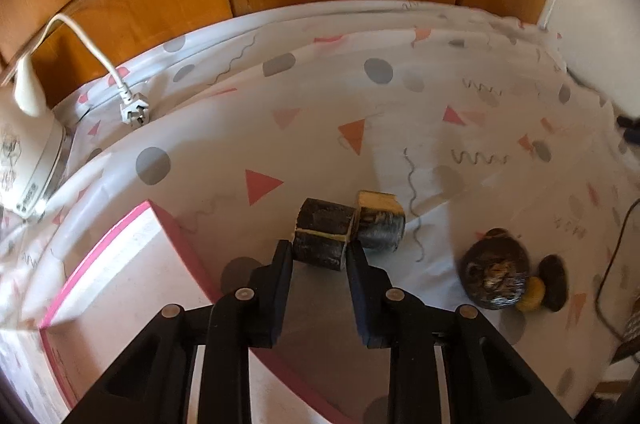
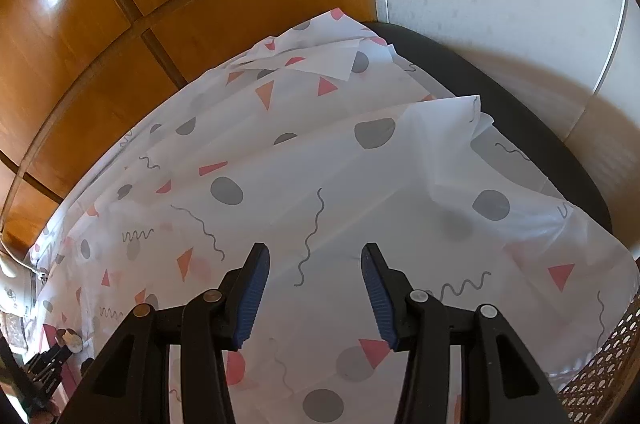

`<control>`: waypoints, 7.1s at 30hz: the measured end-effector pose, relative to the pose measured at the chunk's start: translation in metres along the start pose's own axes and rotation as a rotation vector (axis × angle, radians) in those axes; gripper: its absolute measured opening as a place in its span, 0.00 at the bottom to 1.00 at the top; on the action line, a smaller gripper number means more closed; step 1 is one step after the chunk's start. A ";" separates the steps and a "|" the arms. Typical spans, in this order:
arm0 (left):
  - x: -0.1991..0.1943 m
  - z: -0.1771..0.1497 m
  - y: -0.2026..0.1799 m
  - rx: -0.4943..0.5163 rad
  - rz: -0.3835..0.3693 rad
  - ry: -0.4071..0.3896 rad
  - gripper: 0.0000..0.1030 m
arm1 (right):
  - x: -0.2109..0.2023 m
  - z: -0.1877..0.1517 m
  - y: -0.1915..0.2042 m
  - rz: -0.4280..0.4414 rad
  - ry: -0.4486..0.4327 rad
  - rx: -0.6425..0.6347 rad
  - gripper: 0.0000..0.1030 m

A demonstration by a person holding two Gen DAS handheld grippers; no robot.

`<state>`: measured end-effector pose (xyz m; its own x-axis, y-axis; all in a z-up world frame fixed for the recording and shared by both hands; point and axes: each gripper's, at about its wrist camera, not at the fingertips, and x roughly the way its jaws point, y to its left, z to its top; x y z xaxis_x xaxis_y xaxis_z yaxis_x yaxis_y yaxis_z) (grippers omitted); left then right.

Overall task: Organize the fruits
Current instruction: 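Reach the left gripper to the dark cylindrical piece and grasp it, then carry the dark cylinder into the pink tray and open the left gripper, then withdraw the open left gripper from the tray, then reach the right gripper toward the red tomato beside the tray, then close the right gripper on the red tomato and lift it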

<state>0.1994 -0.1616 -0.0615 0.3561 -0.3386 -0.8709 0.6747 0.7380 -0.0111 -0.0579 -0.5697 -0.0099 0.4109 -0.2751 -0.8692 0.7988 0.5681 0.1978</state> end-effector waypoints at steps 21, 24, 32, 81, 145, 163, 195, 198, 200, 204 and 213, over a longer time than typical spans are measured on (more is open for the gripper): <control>-0.106 -0.082 0.087 -0.472 0.087 -0.152 0.10 | -0.003 -0.005 0.005 0.030 0.012 -0.018 0.47; -0.105 -0.091 0.085 -0.490 0.093 -0.145 0.10 | -0.003 -0.006 0.005 0.027 0.014 -0.021 0.47; -0.093 -0.110 0.068 -0.401 0.192 -0.069 0.42 | -0.002 -0.007 0.006 0.031 0.023 -0.025 0.47; -0.145 -0.161 0.037 -0.599 0.363 -0.226 0.68 | -0.001 -0.011 0.010 0.027 0.036 -0.048 0.47; -0.146 -0.206 0.040 -0.708 0.307 -0.233 0.86 | -0.008 -0.152 0.268 0.401 0.212 -0.774 0.45; -0.138 -0.208 0.042 -0.728 0.300 -0.210 0.86 | 0.022 -0.180 0.282 0.362 0.269 -0.972 0.32; -0.179 -0.238 0.052 -0.853 0.362 -0.302 0.86 | 0.025 -0.200 0.277 0.327 0.202 -0.975 0.25; -0.179 -0.241 0.054 -0.864 0.367 -0.298 0.86 | 0.023 -0.203 0.276 0.320 0.185 -0.972 0.25; -0.179 -0.243 0.055 -0.870 0.371 -0.294 0.86 | 0.021 -0.204 0.275 0.317 0.177 -0.966 0.25; -0.179 -0.245 0.056 -0.878 0.372 -0.296 0.86 | 0.015 -0.205 0.273 0.318 0.176 -0.953 0.24; -0.177 -0.251 0.061 -0.913 0.359 -0.291 0.86 | -0.010 -0.206 0.264 0.371 0.152 -0.914 0.19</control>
<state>0.0149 0.0901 -0.0311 0.6654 -0.0483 -0.7450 -0.2099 0.9456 -0.2487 0.0582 -0.2571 -0.0424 0.4546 0.1064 -0.8843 -0.0398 0.9943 0.0992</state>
